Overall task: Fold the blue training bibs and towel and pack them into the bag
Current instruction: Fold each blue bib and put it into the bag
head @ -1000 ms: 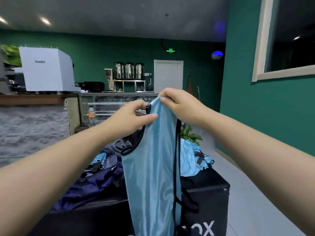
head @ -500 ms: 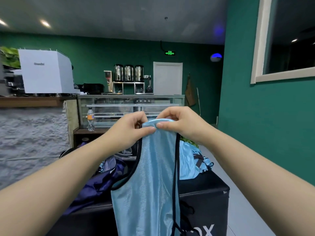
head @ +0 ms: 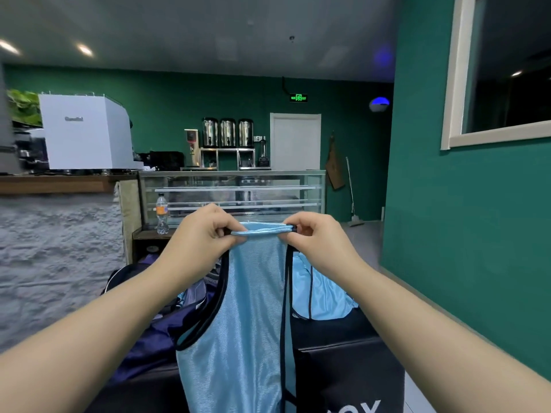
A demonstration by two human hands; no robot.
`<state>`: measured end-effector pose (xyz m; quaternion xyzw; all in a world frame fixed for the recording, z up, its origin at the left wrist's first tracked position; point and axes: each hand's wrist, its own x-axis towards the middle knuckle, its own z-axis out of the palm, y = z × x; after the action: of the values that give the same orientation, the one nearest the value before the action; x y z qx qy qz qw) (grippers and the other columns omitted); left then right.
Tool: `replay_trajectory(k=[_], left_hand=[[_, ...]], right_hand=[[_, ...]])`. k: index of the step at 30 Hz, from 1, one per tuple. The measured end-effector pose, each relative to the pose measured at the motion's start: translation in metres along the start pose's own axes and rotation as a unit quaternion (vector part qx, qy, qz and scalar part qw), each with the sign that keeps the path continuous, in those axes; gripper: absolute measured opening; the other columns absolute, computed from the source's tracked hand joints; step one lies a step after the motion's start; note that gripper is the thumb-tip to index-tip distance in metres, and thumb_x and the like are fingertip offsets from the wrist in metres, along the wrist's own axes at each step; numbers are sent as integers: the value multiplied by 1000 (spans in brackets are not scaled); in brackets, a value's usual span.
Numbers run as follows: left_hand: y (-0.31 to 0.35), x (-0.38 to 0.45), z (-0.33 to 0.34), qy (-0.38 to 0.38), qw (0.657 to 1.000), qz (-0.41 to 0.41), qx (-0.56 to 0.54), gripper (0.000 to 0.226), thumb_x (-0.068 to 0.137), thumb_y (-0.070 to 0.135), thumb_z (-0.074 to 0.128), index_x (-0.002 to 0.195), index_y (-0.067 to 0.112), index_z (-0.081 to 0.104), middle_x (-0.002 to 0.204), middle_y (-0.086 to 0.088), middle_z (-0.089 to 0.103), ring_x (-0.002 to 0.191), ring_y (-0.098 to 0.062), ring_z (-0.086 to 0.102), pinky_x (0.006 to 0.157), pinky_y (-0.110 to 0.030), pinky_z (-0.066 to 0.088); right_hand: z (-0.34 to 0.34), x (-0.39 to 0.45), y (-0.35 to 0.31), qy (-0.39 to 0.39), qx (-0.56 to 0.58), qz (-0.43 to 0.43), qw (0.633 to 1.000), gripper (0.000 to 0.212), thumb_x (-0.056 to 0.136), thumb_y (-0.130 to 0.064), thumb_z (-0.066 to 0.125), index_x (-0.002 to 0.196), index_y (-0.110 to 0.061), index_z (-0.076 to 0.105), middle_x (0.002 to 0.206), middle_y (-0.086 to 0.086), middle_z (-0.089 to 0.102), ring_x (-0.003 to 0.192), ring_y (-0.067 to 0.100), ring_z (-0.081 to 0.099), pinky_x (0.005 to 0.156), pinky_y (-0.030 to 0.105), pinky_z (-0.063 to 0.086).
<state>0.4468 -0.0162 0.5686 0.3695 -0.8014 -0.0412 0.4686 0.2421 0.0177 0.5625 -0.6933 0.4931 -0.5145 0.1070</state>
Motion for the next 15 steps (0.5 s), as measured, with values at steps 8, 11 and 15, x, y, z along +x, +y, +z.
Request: replay_trajectory(k=[8,11,15], left_hand=[[0,-2,4,28,997,-62,-24,23,80,16,74,71,36,66,82,5,55,66,-4,48,64,-14,36],[0,-2,4,30,997,-62,-24,20,80,18,75,72,35,67,87,2,61,73,-9,53,67,-17,41],[2,-2,6,35,996,-73,-35,10,82,17,73,78,26,71,74,6,57,54,-1,51,57,-21,36]], right_hand=[[7,-3,0,-4,70,20,997,8,90,-14,65,92,-11,71,62,1,48,41,2,37,40,9,30],[9,-3,1,1,81,27,996,9,91,-14,64,90,-18,71,69,6,56,54,8,45,45,14,41],[13,-1,4,8,113,20,993,12,91,-16,63,92,-25,71,77,15,65,65,14,50,60,23,45]])
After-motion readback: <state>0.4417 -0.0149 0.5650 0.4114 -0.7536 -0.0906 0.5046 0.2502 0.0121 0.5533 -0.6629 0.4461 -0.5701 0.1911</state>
